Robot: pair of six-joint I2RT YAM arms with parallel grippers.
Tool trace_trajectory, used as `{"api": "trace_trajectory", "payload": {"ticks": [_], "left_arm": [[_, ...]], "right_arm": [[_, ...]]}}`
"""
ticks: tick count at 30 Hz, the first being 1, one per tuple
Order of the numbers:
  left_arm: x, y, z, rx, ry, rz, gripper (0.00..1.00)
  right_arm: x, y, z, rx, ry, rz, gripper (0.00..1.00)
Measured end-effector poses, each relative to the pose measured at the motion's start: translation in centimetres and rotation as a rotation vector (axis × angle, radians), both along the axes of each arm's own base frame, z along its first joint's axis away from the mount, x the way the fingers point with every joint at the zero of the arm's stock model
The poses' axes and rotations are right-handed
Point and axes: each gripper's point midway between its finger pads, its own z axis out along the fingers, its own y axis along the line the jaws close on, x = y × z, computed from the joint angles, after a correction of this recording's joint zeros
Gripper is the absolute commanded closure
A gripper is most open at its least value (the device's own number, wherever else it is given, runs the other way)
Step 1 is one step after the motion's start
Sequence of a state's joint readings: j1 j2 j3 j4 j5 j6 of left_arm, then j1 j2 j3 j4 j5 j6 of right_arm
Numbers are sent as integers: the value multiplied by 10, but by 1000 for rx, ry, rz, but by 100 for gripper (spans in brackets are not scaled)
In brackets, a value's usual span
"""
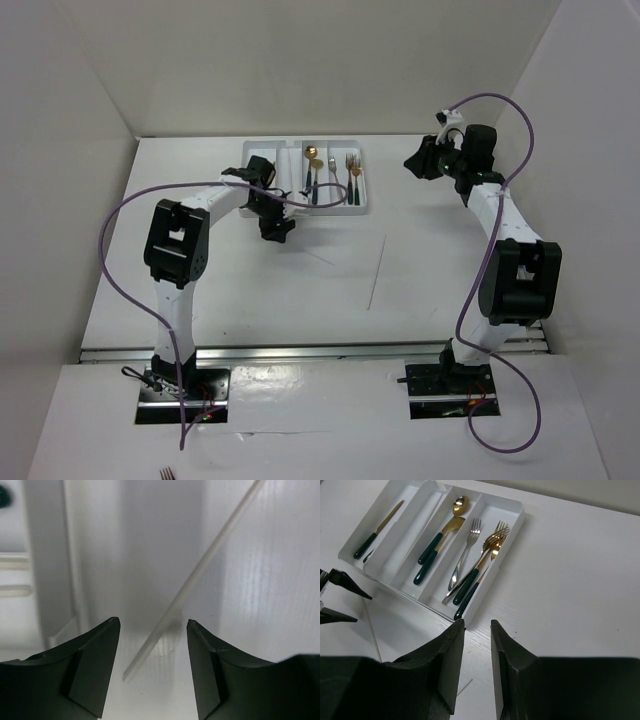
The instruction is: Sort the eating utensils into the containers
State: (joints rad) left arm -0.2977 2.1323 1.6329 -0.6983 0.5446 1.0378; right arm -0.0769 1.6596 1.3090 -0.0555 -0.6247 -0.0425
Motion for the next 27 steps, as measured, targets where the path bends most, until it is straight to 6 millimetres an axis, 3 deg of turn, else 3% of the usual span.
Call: {"api": "trace_trajectory", "payload": {"ticks": [3,9,16,20,24,27], "left_arm": [[-18,2,-14,-1,42,-37,31],[-35,6,-15,-5,42,-61,31],[-38,6,-16,17,15,-82,36],[-35,3,-16,30,18,-89,47],[-29,-3,-15,39,20,-97,67],[-25,-9,-15,46,28,-101,90]], "right_arm": [[0,-1,-1,3,4,-4,66],[0,0,-4,16,24,-9,66],[1,0,-9,23,46,-11,67],[0,0,-10,23,51,-11,67],[0,-1,-10,20,53,-10,68],[0,-1,-10,17,54,-10,68]]}}
